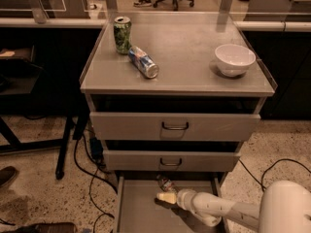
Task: Pick water bottle from bottom drawer and place on counter
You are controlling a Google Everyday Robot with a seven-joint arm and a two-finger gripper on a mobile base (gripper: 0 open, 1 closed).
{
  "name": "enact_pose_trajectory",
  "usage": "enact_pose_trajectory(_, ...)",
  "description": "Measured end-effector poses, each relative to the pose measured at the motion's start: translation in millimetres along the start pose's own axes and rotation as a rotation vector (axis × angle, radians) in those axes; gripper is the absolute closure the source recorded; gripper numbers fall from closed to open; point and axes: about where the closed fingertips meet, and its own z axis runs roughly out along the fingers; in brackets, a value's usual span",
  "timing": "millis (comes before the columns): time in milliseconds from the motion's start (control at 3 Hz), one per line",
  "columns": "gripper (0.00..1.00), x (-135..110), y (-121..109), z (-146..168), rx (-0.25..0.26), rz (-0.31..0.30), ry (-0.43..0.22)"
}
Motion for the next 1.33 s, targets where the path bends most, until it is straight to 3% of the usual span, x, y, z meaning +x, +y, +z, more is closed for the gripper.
enact_pose_trajectory(333, 0.00, 0, 1, 1, -0.001, -0.001, 0.001)
enact_pose_trajectory(1000, 0.00, 10, 19, 33, -0.071, -0.013, 0.048)
enact_pose_trajectory(1333, 0.00, 13, 16, 40, -0.075, -0.011, 0.050)
